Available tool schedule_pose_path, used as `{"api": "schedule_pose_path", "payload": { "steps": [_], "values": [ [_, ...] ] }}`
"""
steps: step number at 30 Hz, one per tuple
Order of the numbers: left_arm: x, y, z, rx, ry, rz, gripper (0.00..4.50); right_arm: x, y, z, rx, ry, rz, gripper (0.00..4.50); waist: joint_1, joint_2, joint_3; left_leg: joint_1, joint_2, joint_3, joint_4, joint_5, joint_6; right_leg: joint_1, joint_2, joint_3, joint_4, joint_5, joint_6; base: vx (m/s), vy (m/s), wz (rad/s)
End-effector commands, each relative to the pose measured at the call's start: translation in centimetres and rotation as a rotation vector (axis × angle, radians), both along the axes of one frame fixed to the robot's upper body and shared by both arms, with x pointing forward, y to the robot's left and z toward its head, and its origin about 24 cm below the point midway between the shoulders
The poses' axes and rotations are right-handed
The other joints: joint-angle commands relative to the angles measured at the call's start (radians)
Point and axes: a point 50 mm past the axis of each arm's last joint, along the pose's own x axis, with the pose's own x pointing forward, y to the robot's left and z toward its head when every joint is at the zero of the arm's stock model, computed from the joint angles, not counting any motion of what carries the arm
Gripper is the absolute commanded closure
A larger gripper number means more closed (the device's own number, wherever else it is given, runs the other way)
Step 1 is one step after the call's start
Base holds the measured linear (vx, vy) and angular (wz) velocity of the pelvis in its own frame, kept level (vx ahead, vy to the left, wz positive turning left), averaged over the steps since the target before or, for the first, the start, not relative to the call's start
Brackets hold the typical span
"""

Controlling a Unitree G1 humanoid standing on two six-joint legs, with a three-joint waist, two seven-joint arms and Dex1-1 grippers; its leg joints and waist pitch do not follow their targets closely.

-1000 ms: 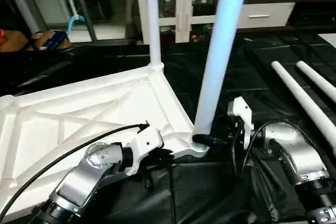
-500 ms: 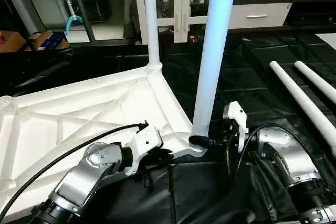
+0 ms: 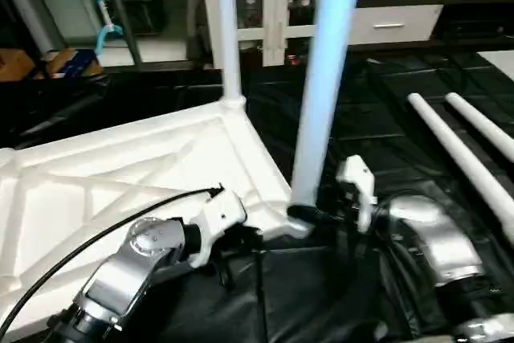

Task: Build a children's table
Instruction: Rotate leg to tighten

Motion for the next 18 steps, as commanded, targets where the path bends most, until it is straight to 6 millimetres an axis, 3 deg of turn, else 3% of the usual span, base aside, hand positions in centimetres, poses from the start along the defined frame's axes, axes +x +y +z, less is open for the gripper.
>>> {"api": "schedule_pose_path", "payload": {
  "steps": [1, 2, 6, 9, 12, 17, 18],
  "values": [
    [0.0, -1.2, -0.2, -0.015, -0.003, -0.002, 4.5, 1.3, -1.4, -0.3, -0.037, 0.009, -0.225, 2.51, -0.001, -0.012, -0.045, 0.011, 0.052, -0.035, -0.084, -0.323, 0.012, 0.032, -0.051, 0.037, -0.075, -0.395, -0.187, 0.0, 0.0, 0.0],
    [1.5, -2.0, -0.1, -0.013, -0.032, 0.092, 4.5, 2.0, -0.8, -0.9, -0.03, 0.023, -0.393, 2.51, -0.006, -0.01, -0.041, 0.013, 0.052, -0.035, -0.085, -0.342, -0.002, 0.026, -0.05, 0.038, -0.08, -0.424, -0.173, 0.0, 0.0, 0.0],
    [2.7, -2.8, 0.1, -0.027, -0.047, 0.179, 4.5, 2.5, -0.1, -1.3, -0.043, 0.023, -0.512, 2.52, -0.012, -0.012, -0.043, 0.01, 0.049, -0.04, -0.086, -0.363, -0.01, 0.029, -0.054, 0.034, -0.085, -0.462, -0.146, 0.0, 0.0, 0.0],
    [4.4, -4.2, 0.4, -0.062, -0.068, 0.324, 4.5, 2.8, 1.9, -1.8, -0.049, 0.026, -0.627, 2.54, -0.016, -0.012, -0.042, 0.013, 0.044, -0.035, -0.083, -0.36, -0.006, 0.019, -0.051, 0.034, -0.093, -0.471, -0.14, 0.0, 0.0, 0.0],
    [5.7, -5.4, 0.5, -0.072, -0.092, 0.409, 4.5, 2.6, 4.9, -1.9, -0.032, 0.022, -0.626, 2.54, -0.011, -0.012, -0.045, 0.014, 0.045, -0.036, -0.083, -0.353, 0.002, 0.019, -0.052, 0.034, -0.095, -0.456, -0.137, 0.0, 0.0, 0.0],
    [5.6, -5.4, 0.5, -0.076, -0.09, 0.388, 4.5, 2.7, 5.7, -1.0, 0.048, 0.002, -0.56, 2.55, -0.007, -0.011, -0.049, 0.006, 0.047, -0.036, -0.084, -0.325, 0.03, 0.028, -0.054, 0.035, -0.087, -0.399, -0.149, 0.0, 0.0, 0.0],
    [5.5, -5.4, 0.4, -0.077, -0.09, 0.384, 4.5, 2.7, 5.7, -0.9, 0.069, 0.002, -0.554, 1.99, -0.006, -0.009, -0.049, 0.005, 0.047, -0.036, -0.084, -0.323, 0.036, 0.029, -0.055, 0.035, -0.086, -0.395, -0.153, 0.0, 0.0, 0.0]
  ]
}}
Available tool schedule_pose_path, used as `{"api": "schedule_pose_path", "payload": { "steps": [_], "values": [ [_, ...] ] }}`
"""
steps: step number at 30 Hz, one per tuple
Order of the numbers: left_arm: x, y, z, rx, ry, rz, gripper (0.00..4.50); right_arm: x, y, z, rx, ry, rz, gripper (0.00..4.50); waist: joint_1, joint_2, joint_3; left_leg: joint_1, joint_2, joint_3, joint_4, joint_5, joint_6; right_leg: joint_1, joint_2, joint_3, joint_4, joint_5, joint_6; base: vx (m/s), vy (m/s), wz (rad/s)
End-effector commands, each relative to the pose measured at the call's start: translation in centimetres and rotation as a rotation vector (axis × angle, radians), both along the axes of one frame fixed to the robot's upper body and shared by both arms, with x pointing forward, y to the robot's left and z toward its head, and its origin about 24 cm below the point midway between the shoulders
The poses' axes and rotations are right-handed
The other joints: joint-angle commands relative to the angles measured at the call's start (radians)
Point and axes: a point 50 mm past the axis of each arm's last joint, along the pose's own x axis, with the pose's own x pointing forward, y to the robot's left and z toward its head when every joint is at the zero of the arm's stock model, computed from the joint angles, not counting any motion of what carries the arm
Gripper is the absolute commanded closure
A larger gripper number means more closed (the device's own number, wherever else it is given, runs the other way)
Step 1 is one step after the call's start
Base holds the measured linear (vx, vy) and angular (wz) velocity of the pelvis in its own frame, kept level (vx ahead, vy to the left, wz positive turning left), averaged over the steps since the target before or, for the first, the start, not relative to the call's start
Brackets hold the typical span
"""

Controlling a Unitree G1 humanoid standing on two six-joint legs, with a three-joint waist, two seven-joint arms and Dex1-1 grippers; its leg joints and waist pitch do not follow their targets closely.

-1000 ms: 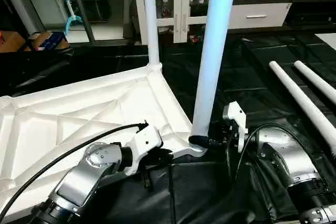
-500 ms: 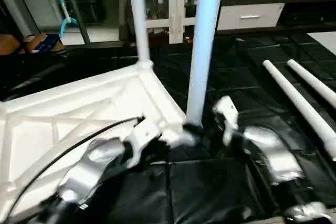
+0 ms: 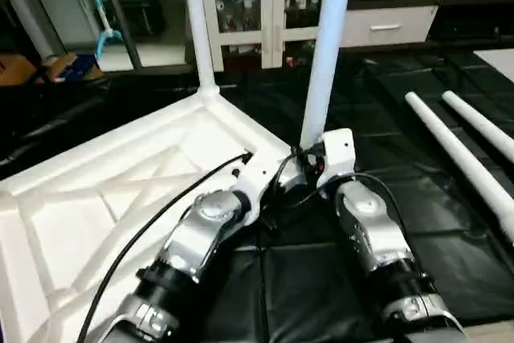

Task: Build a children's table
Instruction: Rotate leg to tighten

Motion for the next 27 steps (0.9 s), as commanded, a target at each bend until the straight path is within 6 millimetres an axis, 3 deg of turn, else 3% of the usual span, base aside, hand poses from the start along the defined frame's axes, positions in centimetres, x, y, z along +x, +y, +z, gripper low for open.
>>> {"api": "schedule_pose_path", "payload": {
  "steps": [1, 7, 12, 18, 21, 27],
  "values": [
    [0.7, 0.6, 0.6, -0.029, -0.057, 0.072, 4.5, -0.8, 2.5, -0.4, 0.076, 0.024, 0.129, 1.99, 0.0, -0.015, -0.046, 0.006, 0.05, -0.035, -0.084, -0.324, 0.038, 0.029, -0.052, 0.034, -0.084, -0.395, -0.155, 0.0, 0.0, 0.0],
    [-1.4, 1.5, 0.1, -0.033, -0.048, -0.133, 4.5, -0.8, 0.9, 1.8, 0.169, -0.051, 0.282, 1.42, -0.004, -0.014, -0.049, -0.005, 0.054, -0.038, -0.085, -0.302, 0.059, 0.04, -0.056, 0.033, -0.077, -0.366, -0.164, 0.0, 0.0, 0.0],
    [-3.3, 2.9, 0.2, -0.05, -0.016, -0.267, 4.5, -2.3, -1.4, 2.9, 0.199, -0.021, 0.566, 1.05, 0.01, -0.008, -0.049, 0.003, 0.061, -0.032, -0.081, -0.244, 0.082, 0.036, -0.052, 0.036, -0.066, -0.281, -0.202, 0.0, 0.0, 0.0],
    [-5.1, 4.0, 0.3, -0.105, 0.063, -0.374, 4.5, -3.9, -4.4, 2.5, 0.136, 0.062, 0.723, 0.6, 0.034, -0.008, -0.052, 0.008, 0.063, -0.027, -0.076, -0.17, 0.102, 0.037, -0.049, 0.036, -0.052, -0.182, -0.243, 0.0, 0.0, 0.0],
    [-5.7, 4.4, 0.4, -0.129, 0.082, -0.397, 4.5, -4.6, -5.8, 2.1, 0.077, 0.114, 0.787, 0.5, 0.041, -0.01, -0.049, 0.007, 0.061, -0.025, -0.075, -0.183, 0.1, 0.039, -0.051, 0.036, -0.056, -0.214, -0.241, 0.0, 0.0, 0.0],
    [-5.6, 4.8, 0.4, -0.109, 0.074, -0.389, 4.5, -4.5, -6.4, 1.9, 0.016, 0.122, 0.77, 0.5, 0.044, -0.012, -0.044, 0.01, 0.06, -0.027, -0.08, -0.237, 0.062, 0.035, -0.052, 0.039, -0.068, -0.332, -0.2, 0.0, 0.0, 0.0]
  ]
}}
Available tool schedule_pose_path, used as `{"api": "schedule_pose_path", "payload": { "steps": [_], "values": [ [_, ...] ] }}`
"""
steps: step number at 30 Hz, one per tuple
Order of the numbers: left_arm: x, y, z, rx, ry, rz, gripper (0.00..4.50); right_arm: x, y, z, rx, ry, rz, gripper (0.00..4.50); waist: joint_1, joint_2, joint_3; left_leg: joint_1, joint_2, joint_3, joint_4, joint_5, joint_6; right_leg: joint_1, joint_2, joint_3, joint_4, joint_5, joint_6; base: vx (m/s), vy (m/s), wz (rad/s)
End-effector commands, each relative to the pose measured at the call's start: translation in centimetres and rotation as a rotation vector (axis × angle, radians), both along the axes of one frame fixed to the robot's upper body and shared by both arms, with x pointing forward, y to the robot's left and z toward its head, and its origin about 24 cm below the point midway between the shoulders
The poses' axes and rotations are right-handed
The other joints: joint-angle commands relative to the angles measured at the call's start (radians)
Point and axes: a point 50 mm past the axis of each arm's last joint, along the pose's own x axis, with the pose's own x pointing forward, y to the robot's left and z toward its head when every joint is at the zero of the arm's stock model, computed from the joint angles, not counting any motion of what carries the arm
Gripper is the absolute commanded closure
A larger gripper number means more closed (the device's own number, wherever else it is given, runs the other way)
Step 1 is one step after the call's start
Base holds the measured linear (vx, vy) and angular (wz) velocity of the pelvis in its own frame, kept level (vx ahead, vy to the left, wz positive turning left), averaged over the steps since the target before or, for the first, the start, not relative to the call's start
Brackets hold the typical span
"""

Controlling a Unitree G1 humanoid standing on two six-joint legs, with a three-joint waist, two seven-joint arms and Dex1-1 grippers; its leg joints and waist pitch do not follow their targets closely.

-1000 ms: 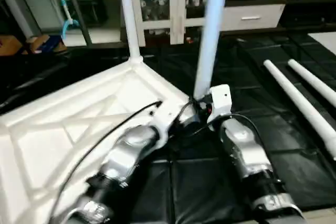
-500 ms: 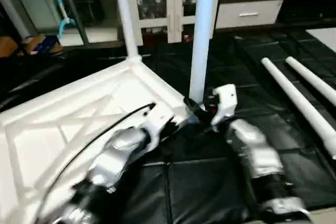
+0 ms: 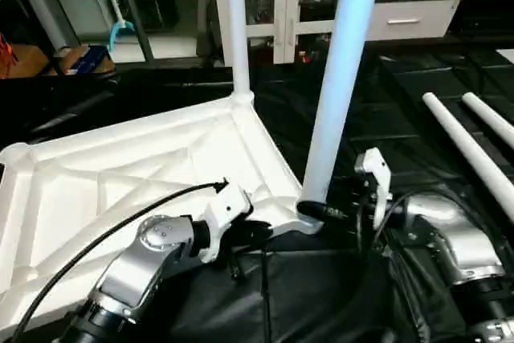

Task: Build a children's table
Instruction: Rotate leg to tighten

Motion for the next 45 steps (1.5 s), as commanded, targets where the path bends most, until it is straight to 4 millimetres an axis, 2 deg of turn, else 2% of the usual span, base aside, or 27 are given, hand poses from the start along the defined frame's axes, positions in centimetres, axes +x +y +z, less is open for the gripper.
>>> {"api": "schedule_pose_path", "payload": {
  "steps": [1, 2, 9, 11, 12, 14, 21, 22, 23, 25, 26, 34, 36, 38, 41, 42, 43, 44, 45],
  "values": [
    [-0.2, -0.3, 0.1, -0.026, 0.001, -0.024, 4.5, 0.1, 0.3, 0.3, -0.023, -0.029, 0.009, 0.5, -0.002, -0.02, -0.049, 0.011, 0.057, -0.029, -0.076, -0.236, 0.06, 0.039, -0.053, 0.04, -0.07, -0.332, -0.197, 0.0, 0.0, 0.0],
    [-0.2, -0.2, 0.1, -0.015, 0.0, -0.026, 4.5, 0.1, 0.3, 0.2, -0.034, -0.036, 0.012, 0.5, -0.002, -0.015, -0.05, 0.014, 0.057, -0.029, -0.076, -0.237, 0.057, 0.038, -0.052, 0.04, -0.07, -0.326, -0.196, 0.0, 0.0, 0.0],
    [0.0, 0.1, 0.0, 0.027, -0.014, -0.027, 4.5, 0.2, 0.7, 0.1, -0.05, -0.052, 0.025, 0.5, -0.002, -0.02, -0.053, 0.009, 0.056, -0.028, -0.072, -0.2, 0.076, 0.042, -0.051, 0.04, -0.063, -0.255, -0.216, 0.0, 0.0, 0.0],
    [0.0, 0.1, 0.1, 0.023, -0.015, -0.024, 4.5, 0.3, 0.7, 0.1, -0.044, -0.044, 0.035, 0.5, -0.001, -0.017, -0.053, 0.009, 0.056, -0.028, -0.072, -0.198, 0.078, 0.043, -0.051, 0.039, -0.063, -0.256, -0.218, 0.0, 0.0, 0.0],
    [0.0, 0.1, 0.1, 0.023, -0.015, -0.024, 4.5, 0.4, 0.7, 0.1, -0.045, -0.044, 0.035, 0.75, -0.001, -0.017, -0.053, 0.01, 0.056, -0.028, -0.072, -0.203, 0.078, 0.042, -0.051, 0.039, -0.063, -0.26, -0.218, 0.0, 0.0, 0.0],
    [0.0, 0.1, 0.1, 0.024, -0.016, -0.024, 4.5, 0.5, 0.6, 0.0, -0.057, -0.042, 0.035, 0.75, -0.001, -0.018, -0.053, 0.011, 0.057, -0.028, -0.072, -0.204, 0.077, 0.042, -0.051, 0.039, -0.063, -0.263, -0.219, 0.0, 0.0, 0.0],
    [0.1, 0.0, 0.0, 0.026, -0.017, -0.022, 4.5, 0.4, 0.7, -0.6, -0.072, -0.01, 0.059, 1.52, 0.0, -0.019, -0.054, 0.01, 0.056, -0.028, -0.07, -0.195, 0.082, 0.043, -0.051, 0.038, -0.062, -0.255, -0.222, 0.0, 0.0, 0.0],
    [0.1, 0.0, 0.0, 0.027, -0.018, -0.02, 4.5, 0.5, 0.7, -0.7, -0.085, -0.012, 0.057, 1.52, -0.001, -0.023, -0.054, 0.009, 0.057, -0.027, -0.069, -0.192, 0.083, 0.044, -0.051, 0.038, -0.061, -0.252, -0.223, 0.0, 0.0, 0.0],
    [0.1, 0.1, 0.1, 0.028, -0.019, -0.018, 4.5, 0.5, 0.7, -0.9, -0.101, -0.013, 0.055, 1.6, 0.0, -0.019, -0.053, 0.009, 0.057, -0.028, -0.07, -0.192, 0.083, 0.043, -0.051, 0.038, -0.061, -0.257, -0.226, 0.0, 0.0, 0.0],
    [0.1, 0.1, 0.1, 0.026, -0.016, -0.018, 4.5, 0.6, 0.8, -0.9, -0.099, -0.014, 0.055, 1.76, -0.001, -0.019, -0.053, 0.011, 0.056, -0.028, -0.07, -0.205, 0.079, 0.042, -0.051, 0.037, -0.062, -0.268, -0.226, 0.0, 0.0, 0.0],
    [0.0, 0.1, 0.0, 0.027, -0.015, -0.019, 4.5, 0.7, 0.8, -0.9, -0.094, -0.017, 0.054, 1.82, -0.001, -0.016, -0.052, 0.011, 0.057, -0.028, -0.071, -0.211, 0.075, 0.042, -0.051, 0.038, -0.062, -0.273, -0.222, 0.0, 0.0, 0.0],
    [0.1, 0.1, 0.0, 0.028, -0.016, -0.016, 4.5, 1.0, 1.2, -0.6, -0.051, -0.027, 0.043, 1.94, -0.004, -0.024, -0.053, 0.01, 0.056, -0.028, -0.07, -0.208, 0.075, 0.043, -0.051, 0.038, -0.062, -0.276, -0.22, 0.0, 0.0, 0.0],
    [0.1, 0.1, 0.0, 0.03, -0.015, -0.008, 4.5, 1.1, 1.2, -0.7, -0.045, -0.029, 0.02, 1.95, -0.004, -0.023, -0.052, 0.01, 0.056, -0.028, -0.069, -0.206, 0.078, 0.042, -0.052, 0.038, -0.062, -0.277, -0.222, 0.0, 0.0, 0.0],
    [0.5, 0.0, -0.3, 0.051, -0.017, 0.039, 4.5, 1.7, 1.3, -1.3, -0.053, -0.037, -0.114, 1.96, -0.006, -0.023, -0.05, 0.009, 0.056, -0.028, -0.07, -0.22, 0.07, 0.04, -0.052, 0.039, -0.064, -0.3, -0.218, 0.0, 0.0, 0.0],
    [1.6, -0.4, -0.6, 0.082, -0.036, 0.124, 4.5, 2.5, 1.8, -2.6, -0.075, -0.03, -0.317, 1.96, -0.019, -0.022, -0.047, 0.011, 0.052, -0.031, -0.074, -0.25, 0.036, 0.035, -0.051, 0.037, -0.07, -0.355, -0.203, 0.0, 0.0, 0.0],
    [1.6, -0.4, -0.6, 0.082, -0.036, 0.124, 4.5, 2.5, 1.8, -2.6, -0.075, -0.03, -0.317, 1.96, -0.024, -0.023, -0.047, 0.011, 0.052, -0.032, -0.076, -0.259, 0.03, 0.037, -0.051, 0.037, -0.071, -0.365, -0.198, 0.0, 0.0, 0.0],
    [2.6, -1.0, -0.7, 0.098, -0.055, 0.183, 4.5, 2.7, 2.6, -3.4, -0.079, -0.012, -0.414, 1.96, -0.029, -0.024, -0.048, 0.009, 0.051, -0.035, -0.076, -0.274, 0.022, 0.041, -0.053, 0.035, -0.07, -0.38, -0.189, 0.0, 0.0, 0.0],
    [3.3, -1.5, -0.7, 0.104, -0.058, 0.233, 4.5, 2.8, 3.3, -3.8, -0.084, -0.002, -0.466, 1.96, -0.031, -0.018, -0.043, 0.014, 0.051, -0.033, -0.077, -0.3, 0.016, 0.031, -0.051, 0.037, -0.079, -0.414, -0.177, 0.0, 0.0, 0.0],
    [3.6, -1.7, -0.6, 0.105, -0.057, 0.257, 4.5, 2.9, 3.7, -4.0, -0.09, 0.002, -0.493, 1.96, -0.035, -0.021, -0.043, 0.02, 0.047, -0.034, -0.077, -0.335, 0.003, 0.027, -0.051, 0.035, -0.084, -0.457, -0.165, 0.0, 0.0, 0.0]
  ]
}}
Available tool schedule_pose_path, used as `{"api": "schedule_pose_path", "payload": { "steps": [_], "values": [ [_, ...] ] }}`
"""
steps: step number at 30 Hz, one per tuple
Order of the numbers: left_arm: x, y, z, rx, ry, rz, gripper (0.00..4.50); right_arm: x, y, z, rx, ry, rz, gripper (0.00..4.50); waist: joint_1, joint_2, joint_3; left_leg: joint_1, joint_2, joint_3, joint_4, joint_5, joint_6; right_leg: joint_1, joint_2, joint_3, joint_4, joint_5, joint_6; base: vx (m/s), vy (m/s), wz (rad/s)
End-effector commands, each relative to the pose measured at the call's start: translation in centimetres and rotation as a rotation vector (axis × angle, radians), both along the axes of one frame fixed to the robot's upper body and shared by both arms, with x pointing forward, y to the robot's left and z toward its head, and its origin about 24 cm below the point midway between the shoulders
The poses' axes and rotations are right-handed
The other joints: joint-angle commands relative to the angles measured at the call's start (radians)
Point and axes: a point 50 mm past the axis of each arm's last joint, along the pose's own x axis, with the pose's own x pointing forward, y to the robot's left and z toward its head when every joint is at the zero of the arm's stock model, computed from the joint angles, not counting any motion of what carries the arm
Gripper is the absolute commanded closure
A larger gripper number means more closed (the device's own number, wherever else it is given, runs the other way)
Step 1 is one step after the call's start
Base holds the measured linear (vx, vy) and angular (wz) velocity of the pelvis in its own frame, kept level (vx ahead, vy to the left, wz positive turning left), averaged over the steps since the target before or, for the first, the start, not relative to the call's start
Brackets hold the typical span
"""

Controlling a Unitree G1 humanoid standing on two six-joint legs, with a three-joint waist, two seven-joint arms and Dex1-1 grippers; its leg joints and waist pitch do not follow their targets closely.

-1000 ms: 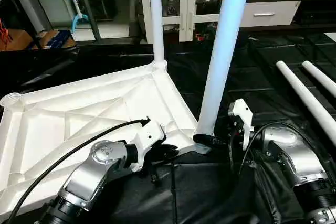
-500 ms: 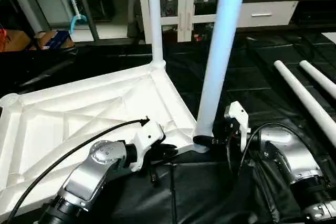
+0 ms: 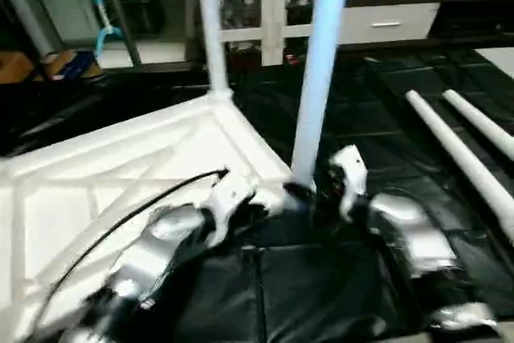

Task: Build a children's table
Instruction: Rotate leg to tighten

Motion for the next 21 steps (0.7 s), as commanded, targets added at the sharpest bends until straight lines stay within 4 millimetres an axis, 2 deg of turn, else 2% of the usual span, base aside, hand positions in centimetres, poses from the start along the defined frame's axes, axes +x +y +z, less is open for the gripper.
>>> {"api": "schedule_pose_path", "payload": {
  "steps": [1, 2, 3, 4, 5, 8, 9, 11, 16, 18, 21],
  "values": [
    [0.9, -0.5, -0.5, 0.03, 0.018, 0.099, 4.5, 0.1, 0.3, -1.6, -0.073, 0.06, -0.139, 1.96, -0.006, -0.014, -0.046, 0.015, 0.049, -0.035, -0.083, -0.336, -0.002, 0.028, -0.052, 0.033, -0.087, -0.461, -0.162, 0.0, 0.0, 0.0],
    [1.9, -1.2, -0.3, 0.024, 0.017, 0.2, 4.5, 0.3, 1.8, -1.9, -0.073, 0.077, -0.186, 1.96, -0.007, -0.007, -0.045, 0.015, 0.048, -0.035, -0.084, -0.345, -0.008, 0.025, -0.051, 0.034, -0.089, -0.466, -0.155, 0.0, 0.0, 0.0],
    [2.1, -1.3, -0.3, 0.023, 0.017, 0.213, 4.5, 0.3, 1.9, -1.9, -0.072, 0.078, -0.189, 1.96, -0.011, -0.008, -0.044, 0.016, 0.047, -0.035, -0.085, -0.354, -0.011, 0.022, -0.05, 0.032, -0.092, -0.472, -0.152, 0.0, 0.0, 0.0],
    [2.5, -1.5, -0.2, 0.019, 0.014, 0.253, 4.5, 0.5, 2.5, -1.9, -0.084, 0.068, -0.206, 1.96, -0.009, -0.011, -0.047, 0.019, 0.047, -0.038, -0.085, -0.365, -0.013, 0.025, -0.051, 0.029, -0.095, -0.474, -0.147, 0.0, 0.0, 0.0],
    [3.2, -1.9, -0.2, 0.032, -0.005, 0.305, 4.5, 0.8, 4.3, -1.3, -0.076, 0.029, -0.197, 1.97, -0.01, -0.007, -0.047, 0.012, 0.045, -0.039, -0.085, -0.363, -0.003, 0.028, -0.054, 0.03, -0.095, -0.464, -0.143, 0.0, 0.0, 0.0],
    [3.5, -2.2, -0.3, 0.048, -0.023, 0.323, 4.5, 1.0, 6.4, -0.6, -0.055, -0.02, -0.151, 1.97, -0.011, -0.012, -0.049, 0.012, 0.044, -0.037, -0.083, -0.363, 0.013, 0.026, -0.055, 0.029, -0.097, -0.459, -0.145, 0.0, 0.0, 0.0],
    [3.5, -2.2, -0.3, 0.048, -0.023, 0.323, 4.5, 1.0, 6.4, -0.6, -0.055, -0.02, -0.151, 1.97, -0.011, -0.012, -0.049, 0.012, 0.044, -0.037, -0.083, -0.363, 0.013, 0.026, -0.055, 0.029, -0.097, -0.459, -0.145, 0.0, 0.0, 0.0],
    [3.3, -1.7, -0.4, 0.044, -0.027, 0.317, 4.5, 1.1, 7.4, -0.2, -0.025, -0.041, -0.109, 1.97, -0.009, -0.014, -0.052, 0.004, 0.046, -0.037, -0.083, -0.328, 0.034, 0.031, -0.057, 0.03, -0.092, -0.427, -0.154, 0.0, 0.0, 0.0],
    [3.0, -0.9, -0.5, 0.035, -0.035, 0.311, 4.5, 1.0, 7.6, 0.7, 0.026, -0.08, -0.039, 1.97, -0.008, -0.013, -0.052, 0.003, 0.049, -0.035, -0.083, -0.308, 0.047, 0.033, -0.056, 0.031, -0.087, -0.399, -0.171, 0.0, 0.0, 0.0],
    [2.6, -0.7, -0.3, 0.01, -0.053, 0.264, 4.5, 0.9, 7.0, 1.2, 0.047, -0.108, 0.014, 1.41, -0.009, -0.013, -0.052, -0.002, 0.05, -0.036, -0.084, -0.296, 0.052, 0.037, -0.057, 0.031, -0.083, -0.383, -0.175, 0.0, 0.0, 0.0],
    [2.0, -0.5, -0.1, -0.011, -0.057, 0.213, 4.5, 0.9, 6.3, 1.8, 0.05, -0.143, 0.037, 1.18, -0.012, -0.014, -0.054, -0.005, 0.05, -0.034, -0.082, -0.275, 0.067, 0.041, -0.056, 0.032, -0.08, -0.345, -0.181, 0.0, 0.0, 0.0]
  ]
}}
